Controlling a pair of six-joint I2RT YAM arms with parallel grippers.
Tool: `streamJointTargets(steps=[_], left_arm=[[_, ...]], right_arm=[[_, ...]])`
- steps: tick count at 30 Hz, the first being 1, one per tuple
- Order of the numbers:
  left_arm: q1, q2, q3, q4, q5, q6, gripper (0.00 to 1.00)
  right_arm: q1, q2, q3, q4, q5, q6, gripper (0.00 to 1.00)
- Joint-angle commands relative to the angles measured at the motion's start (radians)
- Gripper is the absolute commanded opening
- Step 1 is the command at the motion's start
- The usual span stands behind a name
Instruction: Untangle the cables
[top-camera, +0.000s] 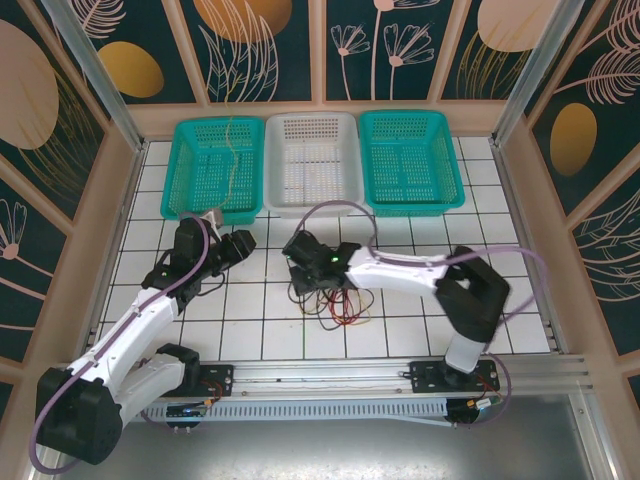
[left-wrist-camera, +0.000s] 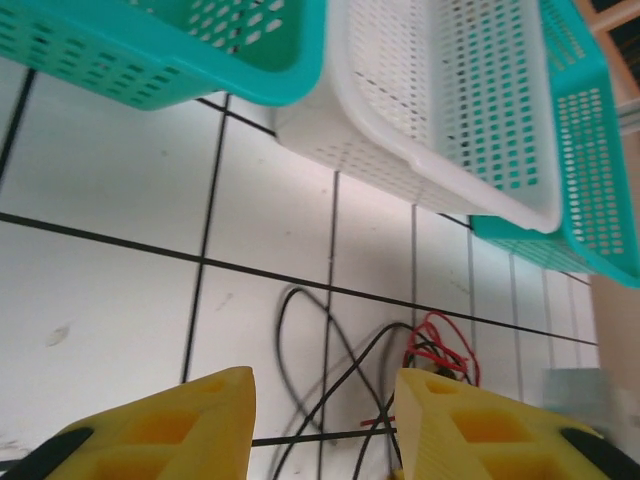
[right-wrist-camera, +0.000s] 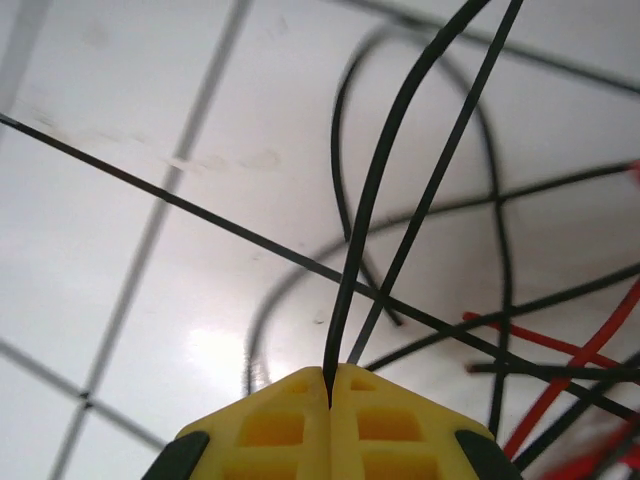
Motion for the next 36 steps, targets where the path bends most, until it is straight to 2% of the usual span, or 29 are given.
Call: streamJointTargets(steps=[1,7,13,20,24,27,31,36], left_arm=[[-0.004,0.006,-0.007,0.094,0.077,-0.03,0.42],[-0.004,0.018,-0.016,0.189,0.168,-0.081,0.5],[-0.007,-0.015,-0.046,0.382,0.29,-0.136,0.54],[-0.014,-0.048,0.013,0.532,0.331,-0.08,0.62],[-0.018,-0.004,0.081,0.515,0.32,0.002,0.66],[-0.019,0.035,0.131,0.481,0.306,0.05,0.73],[-0.018,0.058,0.133,0.528,0.304,0.035,0.82],[-0.035,0.079,0.102,0.631,0.371,-0.026,0.84]], right_arm=[[-0.01,-0.153,-0.058,0.119,-0.018,0.02,0.0],[-0.041,-0.325,-0.089,0.198,-0.045,0.006,0.0],[-0.086,-0.43,-0.081,0.283,-0.119,0.026,0.0],[-0.139,-0.497,-0.021,0.384,-0.218,0.059,0.0],[-0.147,-0.512,0.02,0.41,-0.246,0.05,0.0],[-0.149,-0.525,0.045,0.426,-0.247,0.043,0.0],[-0.152,-0.538,0.075,0.448,-0.247,0.038,0.0],[-0.156,-0.548,0.087,0.484,-0.254,0.045,0.0]])
